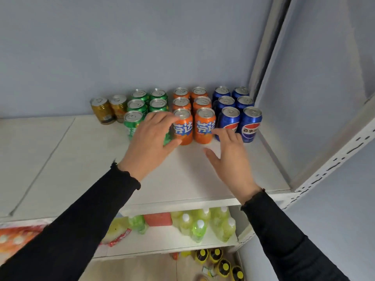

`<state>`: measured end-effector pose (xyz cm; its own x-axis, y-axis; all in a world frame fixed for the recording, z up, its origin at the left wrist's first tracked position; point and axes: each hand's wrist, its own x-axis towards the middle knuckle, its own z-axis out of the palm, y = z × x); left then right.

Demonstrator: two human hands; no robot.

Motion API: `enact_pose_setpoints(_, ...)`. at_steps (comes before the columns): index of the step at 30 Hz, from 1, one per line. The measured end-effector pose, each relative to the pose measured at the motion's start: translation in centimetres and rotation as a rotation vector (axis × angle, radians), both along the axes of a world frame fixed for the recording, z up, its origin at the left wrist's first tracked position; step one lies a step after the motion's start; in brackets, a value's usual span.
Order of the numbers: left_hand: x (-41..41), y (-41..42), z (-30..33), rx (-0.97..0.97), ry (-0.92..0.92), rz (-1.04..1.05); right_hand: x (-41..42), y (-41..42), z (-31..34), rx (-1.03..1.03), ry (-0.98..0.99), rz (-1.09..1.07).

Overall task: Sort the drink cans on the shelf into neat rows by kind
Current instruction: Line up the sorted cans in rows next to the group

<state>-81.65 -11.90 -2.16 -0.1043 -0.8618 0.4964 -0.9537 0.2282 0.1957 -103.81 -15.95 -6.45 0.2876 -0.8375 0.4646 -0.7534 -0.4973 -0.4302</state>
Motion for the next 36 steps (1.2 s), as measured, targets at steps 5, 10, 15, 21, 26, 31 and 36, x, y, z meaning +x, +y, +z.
enact_pose_setpoints(5, 8.9, 7.3, -1.1, 0.048, 0.027, 0.104, 9.5, 5.1, 0.4, -0.024, 0.003, 0.106)
enact_pose_setpoints(10, 18.2, 15.2, -2.6, 0.117, 0.080, 0.188, 19.5, 11.5, 0.1, 0.006, -0.010, 0.185)
enact_pose_setpoints(15, 26.7, 22.0, -3.6, 0.157, 0.125, 0.285, 29.1, 16.3, -0.4, 0.072, -0.050, 0.287)
enact_pose_setpoints(21, 36.5, 26.7, -3.9, 0.156, 0.178, 0.398, 39.8, 18.8, -0.4, 0.101, -0.023, 0.400)
enact_pose_setpoints(26, 44.3, 27.2, -4.4, 0.158, 0.217, 0.476, 47.9, 17.8, -0.4, 0.132, -0.044, 0.469)
enact_pose_setpoints(31, 51.9, 25.4, -4.5, 0.156, 0.228, 0.534, 56.3, 15.0, -0.9, 0.214, -0.070, 0.518)
enact_pose_setpoints(36, 58.4, 24.0, -4.0, 0.152, 0.247, 0.582, 64.6, 12.2, -1.0, 0.363, -0.124, 0.534)
